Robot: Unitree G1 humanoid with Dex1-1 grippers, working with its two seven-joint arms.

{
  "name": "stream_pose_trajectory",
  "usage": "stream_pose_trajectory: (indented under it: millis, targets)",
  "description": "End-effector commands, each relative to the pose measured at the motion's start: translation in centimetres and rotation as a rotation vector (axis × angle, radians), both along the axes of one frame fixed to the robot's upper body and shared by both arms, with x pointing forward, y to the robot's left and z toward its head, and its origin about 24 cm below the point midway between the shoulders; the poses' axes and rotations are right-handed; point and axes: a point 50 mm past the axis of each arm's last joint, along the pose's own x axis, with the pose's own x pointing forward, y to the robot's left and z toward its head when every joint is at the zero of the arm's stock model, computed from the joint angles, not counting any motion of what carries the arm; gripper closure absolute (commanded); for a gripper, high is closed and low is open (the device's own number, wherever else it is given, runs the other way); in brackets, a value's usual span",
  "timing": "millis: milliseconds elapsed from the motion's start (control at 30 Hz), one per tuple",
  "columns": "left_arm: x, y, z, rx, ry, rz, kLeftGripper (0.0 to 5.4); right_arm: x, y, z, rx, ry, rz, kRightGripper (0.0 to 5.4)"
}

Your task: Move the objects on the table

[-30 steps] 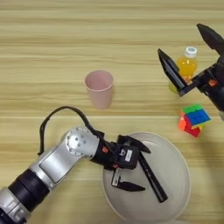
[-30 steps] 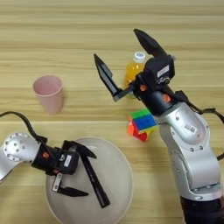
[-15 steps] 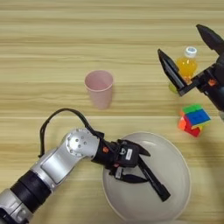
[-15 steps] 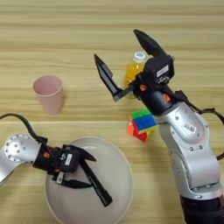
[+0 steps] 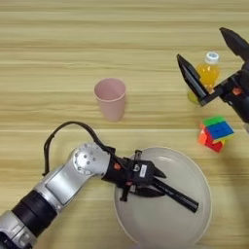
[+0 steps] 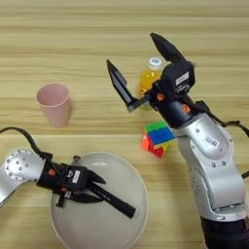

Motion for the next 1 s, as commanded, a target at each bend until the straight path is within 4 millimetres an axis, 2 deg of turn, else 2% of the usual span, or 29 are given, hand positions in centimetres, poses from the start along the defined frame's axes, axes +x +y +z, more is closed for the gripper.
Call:
stream_pose_trajectory:
  millis: [33, 167, 633, 1000]
  targets:
    - [0.1, 0.5, -0.3, 0.028, 0.011, 0.018, 4.15, 0.1, 0.0, 0.4, 0.005, -0.02, 0.005, 0.0]
    - [0.1, 0.5, -0.3, 0.024, 0.014, 0.023, 4.53, 0.1, 0.0, 0.4, 0.005, -0.02, 0.003, 0.0]
    - [0.8, 0.4, 0.2, -0.017, -0.002, 0.072, 4.58, 0.2, -0.2, 0.3, 0.003, -0.022, 0.003, 0.0]
    - [1.7, 0.4, 3.7, -0.205, -0.04, 0.165, 4.58, 0.4, -0.3, 0.3, 0.003, -0.023, 0.002, 0.0]
